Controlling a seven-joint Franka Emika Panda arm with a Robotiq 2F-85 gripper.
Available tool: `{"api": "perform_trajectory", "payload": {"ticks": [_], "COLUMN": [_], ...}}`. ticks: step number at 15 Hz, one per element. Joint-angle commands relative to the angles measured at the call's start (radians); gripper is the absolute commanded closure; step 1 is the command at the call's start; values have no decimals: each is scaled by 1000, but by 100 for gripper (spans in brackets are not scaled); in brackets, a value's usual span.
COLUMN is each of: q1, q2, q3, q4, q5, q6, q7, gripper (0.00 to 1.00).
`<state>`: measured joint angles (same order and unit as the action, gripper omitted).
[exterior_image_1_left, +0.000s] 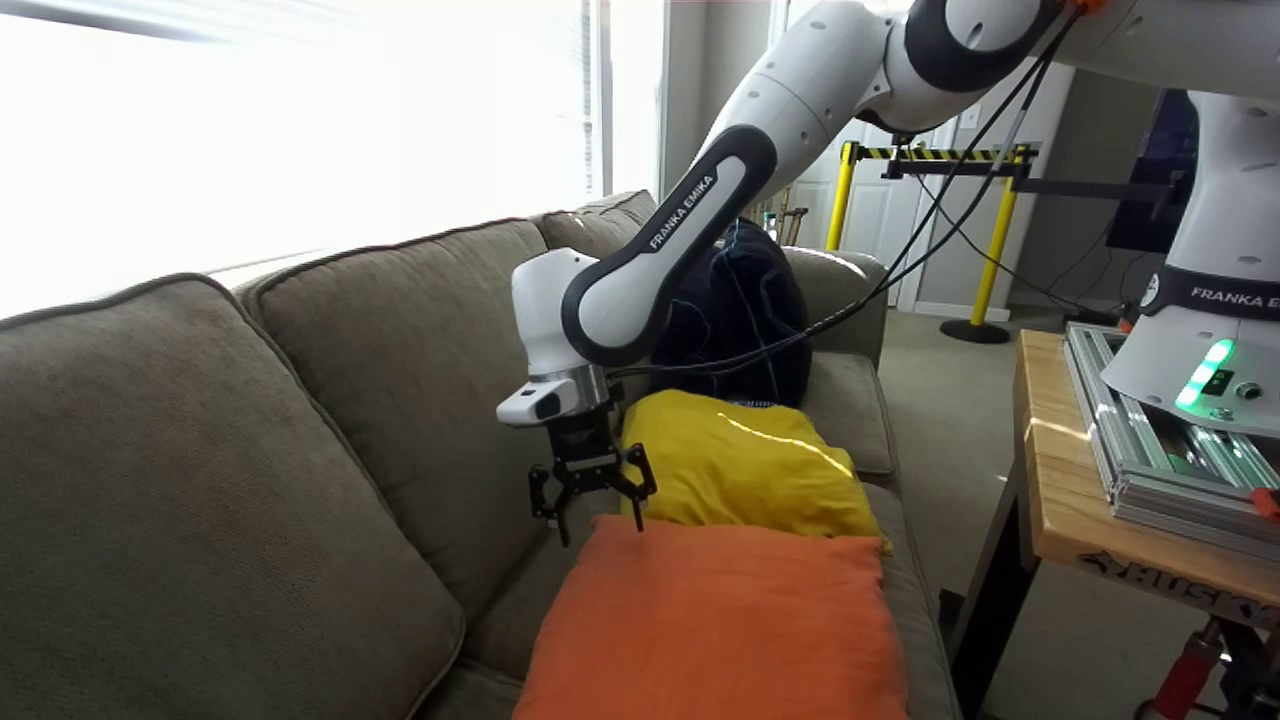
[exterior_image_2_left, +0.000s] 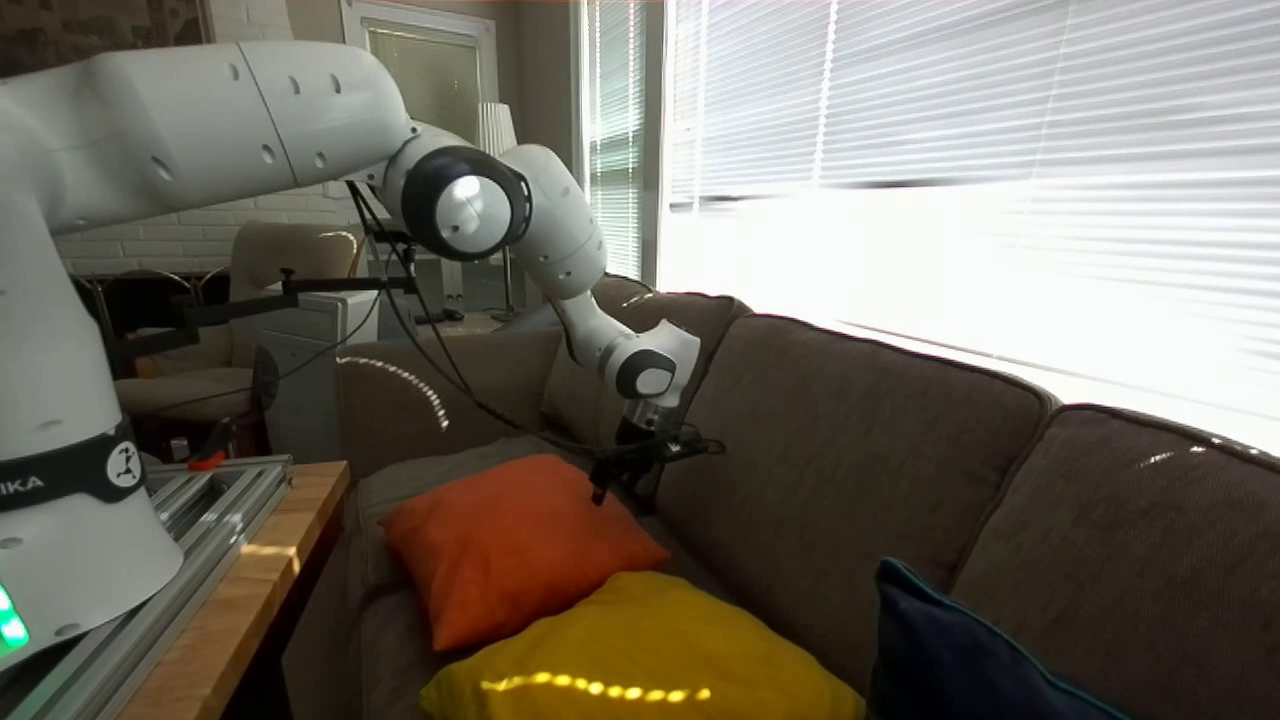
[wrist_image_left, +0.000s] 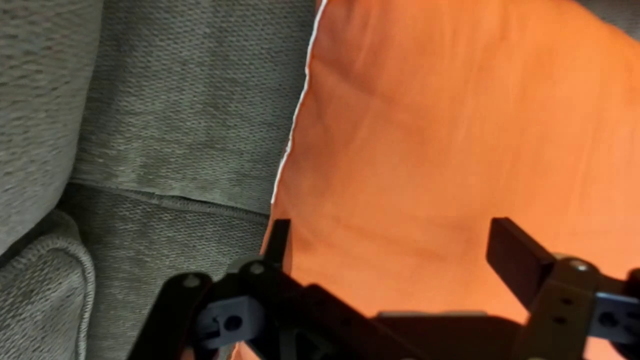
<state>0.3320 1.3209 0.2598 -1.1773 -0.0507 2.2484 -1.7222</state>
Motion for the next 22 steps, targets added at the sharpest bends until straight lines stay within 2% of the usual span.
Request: {"api": "perform_trajectory", "payload": {"ticks": [1,5,6,8,9,10,11,13,17,19,22], "q1": [8,19,23,31,33,52,55,75,81,88,95], "q2": [97,166,181,209,212,230,167,171,172,171,171], "q3": [6,-2,-5,-9,-8,-20,-42,-60,-45,-44,-39], "q4": [149,275,302,353,352,374,265,247,196,182,180], "q5": [-37,-13,-18,-22,-35,-44,-28,-28,-5,-13,-18], "q6": [-134,-350,-398,-473,-464,-400,-290,-131,121,216,331], "q7": [-21,-63,-73,-94,-98,-84,-71,-45,65,122,213], "gripper": [0,1,17,32,39,48,54,68,96,100,99]}}
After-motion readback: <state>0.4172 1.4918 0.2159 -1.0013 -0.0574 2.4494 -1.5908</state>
